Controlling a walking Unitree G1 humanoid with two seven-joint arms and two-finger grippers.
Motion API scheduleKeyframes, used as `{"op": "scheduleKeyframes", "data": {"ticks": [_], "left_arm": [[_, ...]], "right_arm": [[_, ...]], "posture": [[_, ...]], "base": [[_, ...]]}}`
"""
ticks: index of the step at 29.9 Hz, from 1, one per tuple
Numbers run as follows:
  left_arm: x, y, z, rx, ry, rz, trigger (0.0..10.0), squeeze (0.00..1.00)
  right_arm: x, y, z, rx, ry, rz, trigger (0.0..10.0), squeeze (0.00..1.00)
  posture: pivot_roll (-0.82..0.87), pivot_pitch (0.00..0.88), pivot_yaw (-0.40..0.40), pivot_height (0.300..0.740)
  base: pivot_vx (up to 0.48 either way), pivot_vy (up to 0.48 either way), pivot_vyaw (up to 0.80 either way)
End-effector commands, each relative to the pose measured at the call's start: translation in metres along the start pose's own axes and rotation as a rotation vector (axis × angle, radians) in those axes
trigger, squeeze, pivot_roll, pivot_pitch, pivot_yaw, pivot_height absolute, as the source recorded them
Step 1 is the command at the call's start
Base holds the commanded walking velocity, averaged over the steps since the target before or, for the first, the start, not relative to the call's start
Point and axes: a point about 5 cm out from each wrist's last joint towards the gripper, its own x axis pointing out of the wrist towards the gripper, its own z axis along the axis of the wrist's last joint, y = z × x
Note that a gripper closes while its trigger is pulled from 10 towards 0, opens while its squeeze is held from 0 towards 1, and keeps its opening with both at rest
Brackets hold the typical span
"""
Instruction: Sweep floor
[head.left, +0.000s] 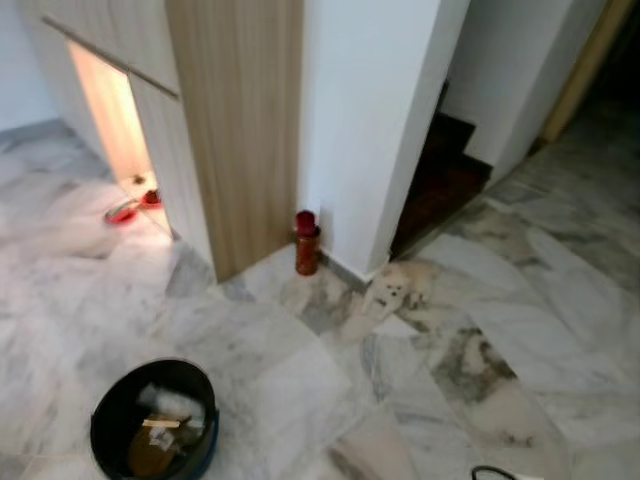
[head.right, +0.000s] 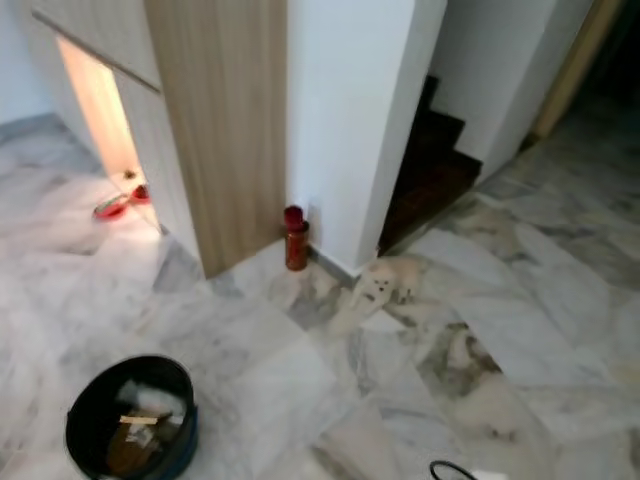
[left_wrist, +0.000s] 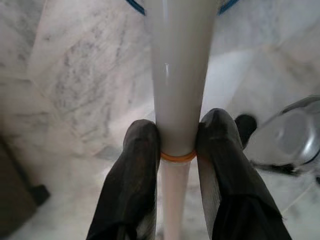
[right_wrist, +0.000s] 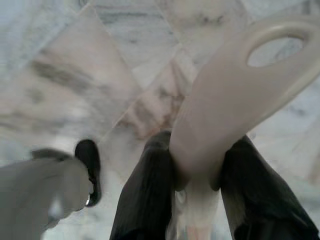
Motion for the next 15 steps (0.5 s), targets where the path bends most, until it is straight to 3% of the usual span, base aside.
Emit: {"op": "scheduleKeyframes", "data": {"ticks": [1,15], "left_arm": [[0.0008,-0.008,-0.0006,0.031,0.007,-0.034,10.0,0.0],[0.0007,-0.004,0.0014,0.057,0.001,-0.035,10.0,0.0]], "right_arm": [[-0.0002,-0.0092,-0.003,0.036,0.012,-0.028,10.0,0.0],[-0.0004,-0.0056,-0.004,0.053,0.014,-0.027,10.0,0.0]], "posture": [[0.04,0.0,-0.017,0.74],[0.04,0.0,0.002,0.74]], "base": [[0.0,0.0,-0.8],[0.0,0.0,-0.79]]}}
